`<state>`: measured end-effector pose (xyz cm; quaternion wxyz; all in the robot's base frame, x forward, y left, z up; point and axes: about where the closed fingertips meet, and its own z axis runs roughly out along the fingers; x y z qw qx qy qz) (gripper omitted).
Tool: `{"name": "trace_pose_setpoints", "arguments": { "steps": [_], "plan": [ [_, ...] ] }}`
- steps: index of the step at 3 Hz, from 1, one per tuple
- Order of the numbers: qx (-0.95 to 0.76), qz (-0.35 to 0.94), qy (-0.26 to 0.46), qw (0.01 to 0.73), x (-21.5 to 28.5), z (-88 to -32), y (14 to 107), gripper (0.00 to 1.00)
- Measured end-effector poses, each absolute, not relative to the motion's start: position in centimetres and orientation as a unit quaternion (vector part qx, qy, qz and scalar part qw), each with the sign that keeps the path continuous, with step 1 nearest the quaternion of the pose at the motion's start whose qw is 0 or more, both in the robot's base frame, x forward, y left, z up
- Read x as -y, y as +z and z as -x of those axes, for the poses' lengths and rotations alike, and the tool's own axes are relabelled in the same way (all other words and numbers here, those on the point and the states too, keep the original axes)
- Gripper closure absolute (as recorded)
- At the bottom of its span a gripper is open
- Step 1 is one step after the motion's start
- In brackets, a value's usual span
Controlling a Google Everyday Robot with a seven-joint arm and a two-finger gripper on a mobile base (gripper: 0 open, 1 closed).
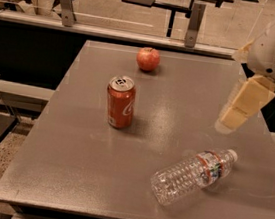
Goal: Knock coke can over
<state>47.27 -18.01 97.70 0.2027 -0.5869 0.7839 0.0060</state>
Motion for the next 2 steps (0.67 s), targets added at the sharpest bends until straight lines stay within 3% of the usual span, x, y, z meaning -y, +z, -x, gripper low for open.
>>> {"name": "trace_pose_setpoints", "arguments": {
  "steps": [2],
  "plan": [
    [-0.771, 0.562, 0.084, 0.289, 10.9, -51.5, 96.4, 0.00]
  ]
}}
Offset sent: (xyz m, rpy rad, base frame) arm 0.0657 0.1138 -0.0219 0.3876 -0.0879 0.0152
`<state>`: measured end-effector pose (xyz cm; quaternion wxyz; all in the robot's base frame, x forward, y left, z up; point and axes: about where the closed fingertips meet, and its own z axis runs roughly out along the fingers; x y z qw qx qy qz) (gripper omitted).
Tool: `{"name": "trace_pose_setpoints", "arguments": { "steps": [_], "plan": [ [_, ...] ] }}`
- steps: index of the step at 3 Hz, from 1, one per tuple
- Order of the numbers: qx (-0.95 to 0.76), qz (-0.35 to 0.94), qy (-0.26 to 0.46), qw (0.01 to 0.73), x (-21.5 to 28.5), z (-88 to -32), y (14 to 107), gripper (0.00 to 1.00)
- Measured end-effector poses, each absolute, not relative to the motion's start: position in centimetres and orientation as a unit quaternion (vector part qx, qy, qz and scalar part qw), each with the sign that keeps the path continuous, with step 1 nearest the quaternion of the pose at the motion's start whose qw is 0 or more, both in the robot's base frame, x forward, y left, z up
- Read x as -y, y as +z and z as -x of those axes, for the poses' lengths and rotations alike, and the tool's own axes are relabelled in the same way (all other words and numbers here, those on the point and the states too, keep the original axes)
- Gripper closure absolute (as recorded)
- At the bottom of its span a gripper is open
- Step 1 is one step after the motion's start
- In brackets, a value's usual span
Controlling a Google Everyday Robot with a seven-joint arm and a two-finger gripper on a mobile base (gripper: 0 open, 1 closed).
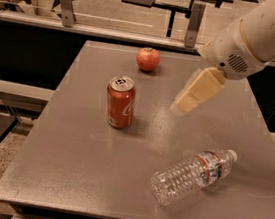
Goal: Knock coke can over
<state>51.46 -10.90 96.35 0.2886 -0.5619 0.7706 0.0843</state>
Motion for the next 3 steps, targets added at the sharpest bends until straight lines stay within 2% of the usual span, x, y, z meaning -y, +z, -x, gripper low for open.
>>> {"name": "trace_pose_setpoints", "arguments": {
  "steps": [2, 3],
  "plan": [
    [-0.739, 0.553, 0.159, 0.350, 3.2, -52.6, 94.4, 0.00],
    [-0.724, 0.560, 0.189, 0.357, 0.3, -51.7, 93.5, 0.00]
  ]
}}
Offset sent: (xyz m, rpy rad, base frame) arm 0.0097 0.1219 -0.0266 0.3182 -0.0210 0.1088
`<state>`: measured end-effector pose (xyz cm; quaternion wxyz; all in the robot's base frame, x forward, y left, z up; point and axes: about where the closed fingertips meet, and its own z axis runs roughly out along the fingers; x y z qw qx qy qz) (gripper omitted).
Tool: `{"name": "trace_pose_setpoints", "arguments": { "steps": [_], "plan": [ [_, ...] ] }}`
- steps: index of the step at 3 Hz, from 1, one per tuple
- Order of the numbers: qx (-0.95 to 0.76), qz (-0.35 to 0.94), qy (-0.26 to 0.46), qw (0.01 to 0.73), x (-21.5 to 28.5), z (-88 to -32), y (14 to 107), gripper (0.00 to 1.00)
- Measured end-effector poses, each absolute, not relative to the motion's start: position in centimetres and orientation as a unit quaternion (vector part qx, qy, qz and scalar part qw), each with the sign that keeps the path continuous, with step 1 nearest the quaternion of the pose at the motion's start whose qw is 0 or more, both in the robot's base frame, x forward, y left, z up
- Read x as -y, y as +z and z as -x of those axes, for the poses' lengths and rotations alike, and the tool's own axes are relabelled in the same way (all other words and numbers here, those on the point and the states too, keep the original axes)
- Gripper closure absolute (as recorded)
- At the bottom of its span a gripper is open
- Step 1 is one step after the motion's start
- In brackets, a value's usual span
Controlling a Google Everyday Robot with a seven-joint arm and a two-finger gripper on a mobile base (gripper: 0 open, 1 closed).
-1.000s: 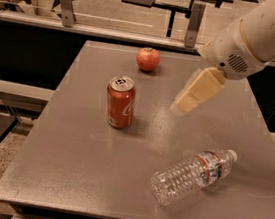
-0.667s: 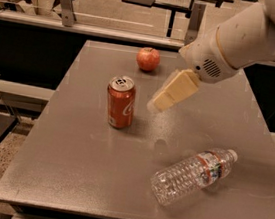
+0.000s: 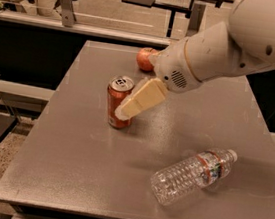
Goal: Knock coke can over
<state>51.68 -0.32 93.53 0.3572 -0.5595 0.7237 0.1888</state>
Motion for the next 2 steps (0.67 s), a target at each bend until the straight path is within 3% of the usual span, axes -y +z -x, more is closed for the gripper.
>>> {"name": "trace_pose_setpoints", "arguments": {
  "steps": [2],
  "plan": [
    [-0.711, 0.563, 0.211, 0.365, -2.9, -51.3, 91.1, 0.00]
  ]
}}
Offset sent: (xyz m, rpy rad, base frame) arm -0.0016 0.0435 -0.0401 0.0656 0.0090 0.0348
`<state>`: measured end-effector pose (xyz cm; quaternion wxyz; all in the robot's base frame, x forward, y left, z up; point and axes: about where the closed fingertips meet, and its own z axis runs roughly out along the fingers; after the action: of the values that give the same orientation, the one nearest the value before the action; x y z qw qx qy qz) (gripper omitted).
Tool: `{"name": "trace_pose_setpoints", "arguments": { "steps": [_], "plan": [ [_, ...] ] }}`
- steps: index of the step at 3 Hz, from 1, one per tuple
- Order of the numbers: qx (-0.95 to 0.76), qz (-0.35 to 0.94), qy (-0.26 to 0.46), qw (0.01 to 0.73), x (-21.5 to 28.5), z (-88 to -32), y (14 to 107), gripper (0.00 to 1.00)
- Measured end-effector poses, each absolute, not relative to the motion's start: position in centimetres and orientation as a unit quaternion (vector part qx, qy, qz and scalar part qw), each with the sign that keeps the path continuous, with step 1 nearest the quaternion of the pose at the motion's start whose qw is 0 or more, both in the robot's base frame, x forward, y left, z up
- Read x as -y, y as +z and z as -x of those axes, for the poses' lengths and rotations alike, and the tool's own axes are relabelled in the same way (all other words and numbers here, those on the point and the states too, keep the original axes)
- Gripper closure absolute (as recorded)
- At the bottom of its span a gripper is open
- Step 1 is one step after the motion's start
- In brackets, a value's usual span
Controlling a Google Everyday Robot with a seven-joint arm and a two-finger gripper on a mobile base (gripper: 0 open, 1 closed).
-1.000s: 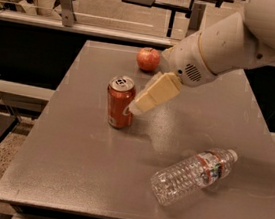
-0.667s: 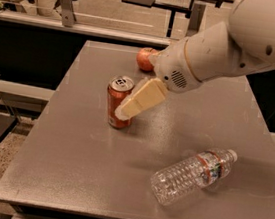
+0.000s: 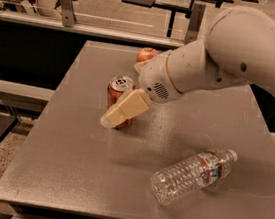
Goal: Knock coke can over
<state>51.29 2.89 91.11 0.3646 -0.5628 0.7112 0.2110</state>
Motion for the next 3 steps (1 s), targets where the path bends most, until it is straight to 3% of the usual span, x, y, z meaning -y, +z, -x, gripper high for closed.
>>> {"name": "trace_pose_setpoints", "arguments": {
  "steps": [1, 2, 3],
  "plan": [
    [-0.712, 0.558, 0.216, 0.368, -3.38, -51.78, 90.49, 0.15],
    [-0.714, 0.549, 0.222, 0.374, -3.45, -52.40, 90.26, 0.46],
    [-0.716, 0.544, 0.223, 0.376, -3.26, -52.70, 90.22, 0.68]
  ]
}}
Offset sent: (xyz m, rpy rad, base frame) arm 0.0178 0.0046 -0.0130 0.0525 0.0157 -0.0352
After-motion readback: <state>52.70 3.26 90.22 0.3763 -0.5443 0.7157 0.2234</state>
